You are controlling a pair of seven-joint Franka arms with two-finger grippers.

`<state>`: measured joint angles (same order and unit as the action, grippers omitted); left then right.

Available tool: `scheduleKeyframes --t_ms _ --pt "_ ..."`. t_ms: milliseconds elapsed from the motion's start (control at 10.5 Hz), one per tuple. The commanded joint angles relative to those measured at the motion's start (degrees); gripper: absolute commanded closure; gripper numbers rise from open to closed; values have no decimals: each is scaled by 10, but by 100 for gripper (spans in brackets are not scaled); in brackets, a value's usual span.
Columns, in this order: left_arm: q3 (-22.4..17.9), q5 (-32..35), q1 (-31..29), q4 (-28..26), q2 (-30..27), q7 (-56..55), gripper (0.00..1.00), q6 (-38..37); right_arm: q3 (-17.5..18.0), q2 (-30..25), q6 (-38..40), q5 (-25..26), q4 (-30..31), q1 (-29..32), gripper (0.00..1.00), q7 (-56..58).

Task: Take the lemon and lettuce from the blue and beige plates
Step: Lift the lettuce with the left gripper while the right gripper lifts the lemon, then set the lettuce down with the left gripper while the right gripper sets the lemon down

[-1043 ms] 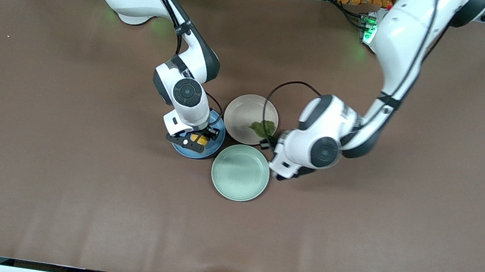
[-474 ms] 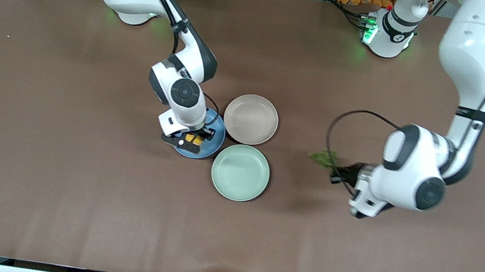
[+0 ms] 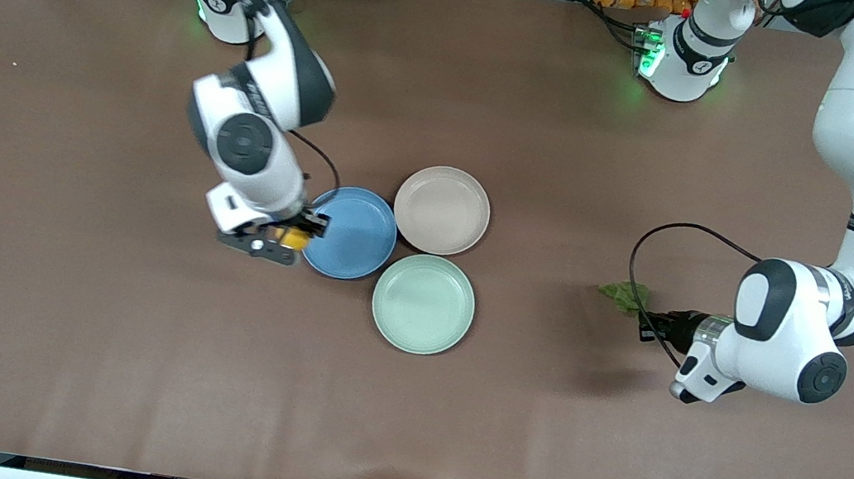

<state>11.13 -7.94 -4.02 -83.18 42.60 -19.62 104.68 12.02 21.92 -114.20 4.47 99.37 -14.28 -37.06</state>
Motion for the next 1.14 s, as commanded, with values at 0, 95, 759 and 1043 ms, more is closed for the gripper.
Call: scheduleKeyframes --t_ms 0,95,759,1043 --pt "8 29 1 3 0 5 1 -5 -2 -23 69 -22 -19 63 100 120" --pt "8 33 1 4 -2 5 0 -5 -16 -22 70 -23 -19 87 100 182" --pt "22 43 10 11 -142 -2 0 -52 -103 -6 47 -21 -9 120 100 352" --pt "25 46 22 11 -211 -3 0 -69 -100 21 23 -22 -2 149 100 354"
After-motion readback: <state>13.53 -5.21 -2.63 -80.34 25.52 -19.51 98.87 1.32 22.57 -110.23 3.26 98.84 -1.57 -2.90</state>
